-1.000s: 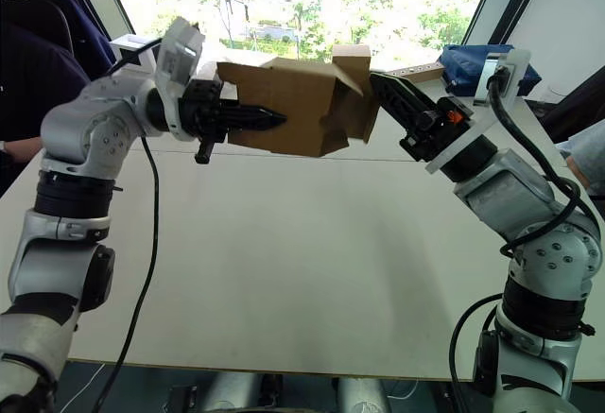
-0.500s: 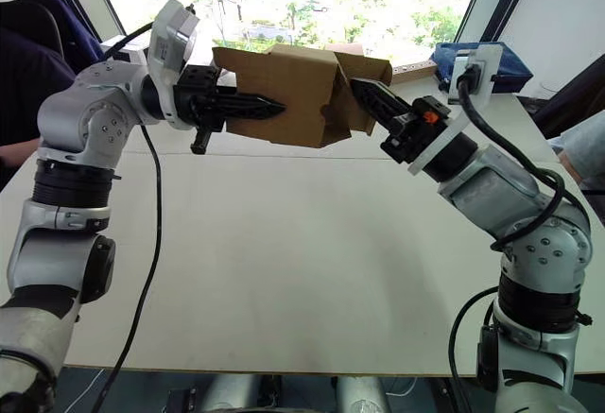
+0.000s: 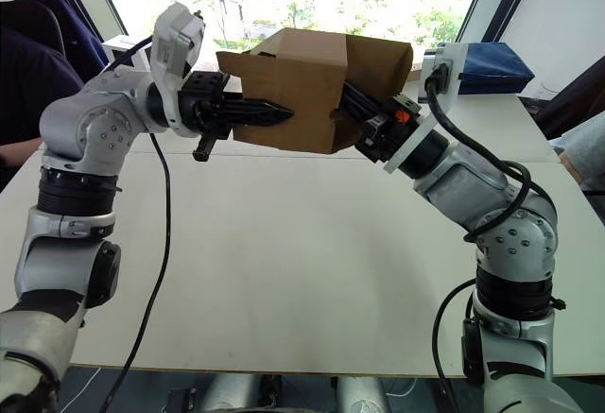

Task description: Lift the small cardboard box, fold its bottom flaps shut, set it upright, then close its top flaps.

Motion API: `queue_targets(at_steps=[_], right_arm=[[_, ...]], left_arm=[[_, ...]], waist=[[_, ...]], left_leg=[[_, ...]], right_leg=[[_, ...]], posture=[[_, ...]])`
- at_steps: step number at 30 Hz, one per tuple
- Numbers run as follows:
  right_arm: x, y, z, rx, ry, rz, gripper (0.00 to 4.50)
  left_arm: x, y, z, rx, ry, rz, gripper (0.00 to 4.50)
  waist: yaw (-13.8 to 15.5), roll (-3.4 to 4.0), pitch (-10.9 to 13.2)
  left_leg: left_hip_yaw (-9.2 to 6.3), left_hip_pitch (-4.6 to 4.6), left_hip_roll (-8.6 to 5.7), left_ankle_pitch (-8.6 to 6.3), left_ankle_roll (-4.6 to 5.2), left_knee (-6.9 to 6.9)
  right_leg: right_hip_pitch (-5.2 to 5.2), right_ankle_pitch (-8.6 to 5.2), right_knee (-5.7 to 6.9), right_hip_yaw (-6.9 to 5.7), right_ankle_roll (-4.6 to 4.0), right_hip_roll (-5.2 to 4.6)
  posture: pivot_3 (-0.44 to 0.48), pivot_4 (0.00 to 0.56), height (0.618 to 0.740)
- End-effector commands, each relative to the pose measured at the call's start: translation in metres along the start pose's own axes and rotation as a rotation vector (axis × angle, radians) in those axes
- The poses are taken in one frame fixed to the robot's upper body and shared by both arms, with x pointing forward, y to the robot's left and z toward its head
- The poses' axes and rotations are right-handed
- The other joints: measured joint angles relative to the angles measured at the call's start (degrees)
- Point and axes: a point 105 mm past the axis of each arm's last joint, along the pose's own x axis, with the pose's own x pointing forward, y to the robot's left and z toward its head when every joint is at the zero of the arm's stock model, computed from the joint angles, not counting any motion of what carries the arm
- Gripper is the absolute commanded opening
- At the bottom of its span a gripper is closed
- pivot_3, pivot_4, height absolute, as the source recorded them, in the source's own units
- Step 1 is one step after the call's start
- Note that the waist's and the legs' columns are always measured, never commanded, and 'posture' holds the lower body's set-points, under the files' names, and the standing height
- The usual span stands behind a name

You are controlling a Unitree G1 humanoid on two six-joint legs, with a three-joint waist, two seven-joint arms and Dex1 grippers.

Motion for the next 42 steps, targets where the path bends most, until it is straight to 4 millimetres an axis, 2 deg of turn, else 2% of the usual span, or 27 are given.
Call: queue_targets(at_steps=[1,8,17,22,26,28,35,42], right_arm=[[0.0,0.01,0.008,-0.037,-0.027,0.049,0.01],[-0.011,0.008,0.011,-0.063,-0.003,0.043,0.01],[-0.033,0.011,0.013,-0.06,0.063,0.054,0.01],[-0.054,0.003,0.002,-0.056,0.145,0.002,0.01],[-0.066,-0.022,-0.016,-0.097,0.196,-0.141,0.01],[-0.065,-0.031,-0.02,-0.122,0.2,-0.179,0.01],[-0.057,-0.042,-0.024,-0.159,0.173,-0.206,0.01],[-0.044,-0.037,-0.021,-0.132,0.126,-0.156,0.01]], left_arm=[[-0.001,0.005,0.01,0.021,-0.05,0.035,0.0],[-0.004,0.018,0.011,0.022,-0.074,0.101,0.0],[-0.008,0.026,0.011,0.015,-0.087,0.137,0.0],[-0.01,0.027,0.012,0.014,-0.092,0.144,0.0],[-0.008,0.025,0.014,0.005,-0.102,0.128,0.0],[-0.007,0.022,0.015,0.002,-0.103,0.112,0.0],[-0.005,0.017,0.018,-0.004,-0.105,0.087,0.0],[-0.005,0.017,0.014,-0.015,-0.098,0.089,0.0]], waist=[[0.02,0.0,0.0],[0.04,0.0,0.0],[0.06,0.0,0.0],[0.14,-0.01,0.01],[0.07,-0.01,0.01],[-0.05,-0.01,0.01],[0.07,-0.01,0.01],[0.08,-0.01,0.01]], left_leg=[[0.0,0.0,0.0,0.0,0.0,0.0],[0.01,0.0,-0.01,0.0,0.0,0.0],[0.01,0.0,-0.01,0.0,0.0,0.0],[0.01,0.0,-0.01,0.0,0.0,0.0],[0.01,0.0,-0.01,0.0,0.01,0.0],[0.03,0.02,-0.01,0.0,0.0,0.0],[0.02,0.01,-0.01,0.0,0.0,0.0],[0.01,0.01,-0.02,0.0,0.0,0.01]], right_leg=[[0.0,0.0,0.0,0.0,0.0,0.0],[0.0,0.0,0.0,0.0,0.0,0.0],[0.0,0.0,-0.01,0.0,0.01,-0.01],[0.01,0.0,-0.03,0.0,0.0,-0.01],[0.02,0.0,-0.04,0.0,0.01,-0.01],[0.02,0.0,-0.03,0.01,0.0,0.0],[0.01,0.0,-0.03,0.01,0.02,0.03],[0.01,0.0,-0.02,0.02,0.02,0.02]], posture=[[0.0,0.15,0.74],[0.0,0.15,0.74],[0.0,0.15,0.74],[0.0,0.15,0.74],[0.0,0.15,0.74],[0.0,0.15,0.74],[0.0,0.15,0.74],[0.0,0.15,0.74]])
